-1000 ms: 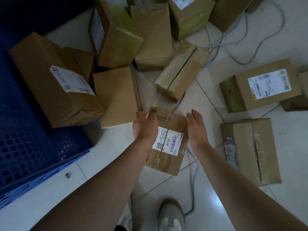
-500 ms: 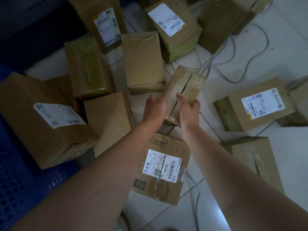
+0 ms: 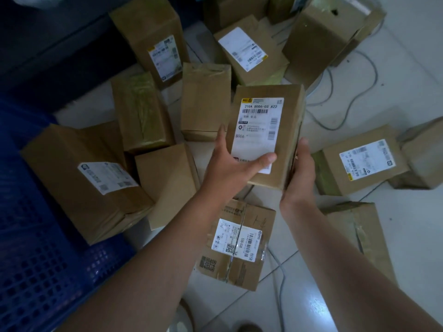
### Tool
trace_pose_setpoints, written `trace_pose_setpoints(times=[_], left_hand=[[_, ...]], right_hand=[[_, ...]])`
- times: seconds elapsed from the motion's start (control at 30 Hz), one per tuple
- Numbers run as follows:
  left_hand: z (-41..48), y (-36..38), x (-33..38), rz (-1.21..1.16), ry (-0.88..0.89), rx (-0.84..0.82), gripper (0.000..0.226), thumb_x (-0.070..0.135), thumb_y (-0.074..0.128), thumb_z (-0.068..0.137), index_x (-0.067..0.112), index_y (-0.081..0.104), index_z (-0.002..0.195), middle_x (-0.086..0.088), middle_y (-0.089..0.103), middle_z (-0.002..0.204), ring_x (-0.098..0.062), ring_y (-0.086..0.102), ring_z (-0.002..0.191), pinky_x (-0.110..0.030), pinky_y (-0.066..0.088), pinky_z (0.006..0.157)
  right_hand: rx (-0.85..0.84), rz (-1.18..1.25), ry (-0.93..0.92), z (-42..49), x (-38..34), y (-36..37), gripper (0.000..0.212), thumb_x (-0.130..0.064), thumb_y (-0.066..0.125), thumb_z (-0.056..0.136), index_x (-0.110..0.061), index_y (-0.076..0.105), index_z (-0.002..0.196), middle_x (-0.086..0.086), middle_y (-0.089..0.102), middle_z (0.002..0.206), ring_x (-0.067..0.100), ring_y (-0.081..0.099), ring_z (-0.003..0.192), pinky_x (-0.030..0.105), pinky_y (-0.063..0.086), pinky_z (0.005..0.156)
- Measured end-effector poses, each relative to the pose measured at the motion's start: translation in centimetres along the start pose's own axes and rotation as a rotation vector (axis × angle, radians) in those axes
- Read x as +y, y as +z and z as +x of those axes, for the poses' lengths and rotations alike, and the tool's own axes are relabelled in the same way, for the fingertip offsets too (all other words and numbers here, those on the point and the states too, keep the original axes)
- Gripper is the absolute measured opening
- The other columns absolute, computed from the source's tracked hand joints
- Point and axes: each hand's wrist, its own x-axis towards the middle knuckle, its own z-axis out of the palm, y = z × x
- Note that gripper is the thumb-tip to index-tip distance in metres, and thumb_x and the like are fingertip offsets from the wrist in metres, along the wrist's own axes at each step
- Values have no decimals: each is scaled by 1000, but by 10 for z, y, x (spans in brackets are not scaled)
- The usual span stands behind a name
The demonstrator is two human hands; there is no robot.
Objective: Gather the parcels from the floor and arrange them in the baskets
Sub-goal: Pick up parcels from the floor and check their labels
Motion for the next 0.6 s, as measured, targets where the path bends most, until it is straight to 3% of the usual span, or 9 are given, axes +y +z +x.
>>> trace_pose_setpoints(times=[0.1, 0.17, 0.23, 0.3, 0.33, 0.4, 0.5, 0.6], left_hand=[[-4, -10, -2, -3, 38, 41, 124, 68, 87, 39, 45, 26, 144, 12, 50, 137, -9, 52, 124, -37, 48, 102], [-9, -15, -3, -33, 60, 83, 110, 64, 88, 43, 43, 35, 138, 11, 53, 133, -9, 55, 120, -37, 52, 98], [-16, -22, -2, -56, 89, 134, 82, 61, 81, 63, 42, 43, 133, 11, 54, 129, -6, 57, 116, -32, 53, 94], [-22, -32, 0, -103, 88, 178, 33, 54, 58, 90, 46, 47, 120, 12, 54, 125, -4, 57, 112, -30, 52, 94], [-24, -37, -1, -144, 78, 202, 18, 49, 47, 98, 49, 49, 116, 10, 56, 126, -6, 58, 112, -34, 50, 97], [-27, -48, -4, -211, 80, 278, 15, 39, 44, 101, 46, 54, 108, 2, 61, 125, -14, 61, 113, -44, 48, 102], [-33, -57, -9, -275, 51, 321, 23, 33, 54, 95, 37, 54, 118, 5, 64, 116, -14, 63, 110, -41, 50, 98], [-48, -58, -15, -353, -31, 51, 43, 54, 45, 97, 31, 57, 131, 5, 69, 120, -13, 65, 112, -37, 51, 92]], right_hand=[[-161, -122, -32, -10, -9, 5, 93, -83, 60, 70, -23, 50, 140, 7, 62, 134, 25, 62, 120, 51, 47, 102], [-240, -194, -68, -16, -16, 11, 93, -82, 60, 72, -29, 41, 147, 5, 49, 147, 23, 54, 130, 52, 44, 106], [-288, -231, -95, -24, -22, 17, 94, -77, 64, 73, -31, 35, 150, 0, 47, 150, 18, 52, 132, 49, 43, 109], [-327, -207, -65, -31, -27, 19, 88, -64, 71, 75, -29, 38, 149, -1, 58, 140, 17, 60, 123, 47, 47, 106], [-338, -186, -38, -34, -29, 18, 83, -58, 72, 75, -29, 41, 147, 0, 63, 133, 19, 64, 118, 48, 48, 104], [-346, -150, 18, -40, -32, 14, 73, -52, 71, 78, -28, 47, 142, 0, 69, 125, 21, 67, 114, 49, 48, 103], [-372, -131, 54, -55, -33, 8, 58, -45, 67, 86, -26, 52, 138, 1, 70, 123, 22, 67, 112, 43, 54, 95], [-443, -18, 128, -74, -30, 5, 40, -37, 54, 96, -20, 58, 132, 7, 70, 122, 25, 70, 104, 33, 60, 71]])
